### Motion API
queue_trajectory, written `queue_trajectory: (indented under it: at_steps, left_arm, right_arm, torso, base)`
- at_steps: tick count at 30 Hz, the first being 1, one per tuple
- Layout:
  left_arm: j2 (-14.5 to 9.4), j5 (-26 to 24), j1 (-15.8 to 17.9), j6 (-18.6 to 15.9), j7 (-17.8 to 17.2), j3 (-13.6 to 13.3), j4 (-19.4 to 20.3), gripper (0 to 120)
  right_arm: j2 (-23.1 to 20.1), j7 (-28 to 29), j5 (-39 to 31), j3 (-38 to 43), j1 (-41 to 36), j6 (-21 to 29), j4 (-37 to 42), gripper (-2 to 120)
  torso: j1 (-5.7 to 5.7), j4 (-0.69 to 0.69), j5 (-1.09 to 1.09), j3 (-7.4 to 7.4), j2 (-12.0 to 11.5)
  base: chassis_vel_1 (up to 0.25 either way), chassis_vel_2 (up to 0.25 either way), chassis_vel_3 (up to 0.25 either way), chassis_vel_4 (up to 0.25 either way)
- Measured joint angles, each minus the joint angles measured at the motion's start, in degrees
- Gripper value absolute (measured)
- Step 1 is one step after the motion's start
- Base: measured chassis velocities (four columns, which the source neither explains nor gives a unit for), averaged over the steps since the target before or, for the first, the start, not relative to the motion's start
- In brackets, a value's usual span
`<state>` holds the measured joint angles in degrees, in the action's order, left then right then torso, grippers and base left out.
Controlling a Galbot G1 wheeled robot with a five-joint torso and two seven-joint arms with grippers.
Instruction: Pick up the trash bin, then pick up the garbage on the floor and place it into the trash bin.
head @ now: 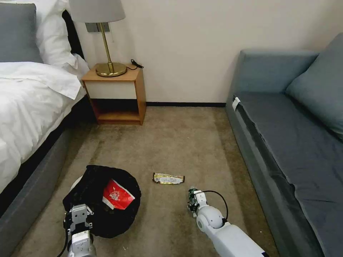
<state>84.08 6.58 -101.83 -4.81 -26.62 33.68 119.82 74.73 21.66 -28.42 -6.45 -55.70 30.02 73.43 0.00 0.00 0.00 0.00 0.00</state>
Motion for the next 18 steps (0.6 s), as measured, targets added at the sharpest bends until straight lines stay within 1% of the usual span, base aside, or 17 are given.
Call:
queue_trajectory:
  at_steps: [1,5,15,17,18]
  left_arm:
    - [0.01,0.00,-0.06,0.01,0.00,0.01,0.00,0]
    - [0.03,0.00,-0.24,0.14,-0.01,0.04,0.00,0]
    - [0.14,0.25,-0.43,0.17,-0.06,-0.14,0.40,0]
    - [0.18,0.36,-0.49,0.17,-0.06,-0.19,0.41,0]
    - [0.20,0.40,-0.54,0.17,-0.07,-0.21,0.44,0]
  right_arm:
    - [-0.01,-0.01,0.03,0.02,-0.03,-0.04,0.03,41]
    - [-0.08,-0.02,0.15,0.10,-0.13,-0.13,0.24,36]
    - [-0.53,-0.22,0.59,0.24,-0.54,-1.28,2.48,36]
    - [-0.64,-0.51,0.62,0.28,-0.55,-2.20,3.01,36]
    - [-0.71,-1.08,0.71,0.31,-0.55,-3.68,3.43,36]
  torso:
    - [0.00,0.00,0.00,0.00,0.00]
    - [0.00,0.00,0.00,0.00,0.00]
    - [0.00,0.00,0.00,0.00,0.00]
    - [0.00,0.00,0.00,0.00,0.00]
    - [0.00,0.00,-0.01,0.00,0.00]
  base:
    - [0.000,0.000,0.000,0.000]
    - [0.000,0.000,0.000,0.000]
    - [0.000,0.000,0.000,0.000]
    - [0.000,0.000,0.000,0.000]
    - [0.000,0.000,0.000,0.000]
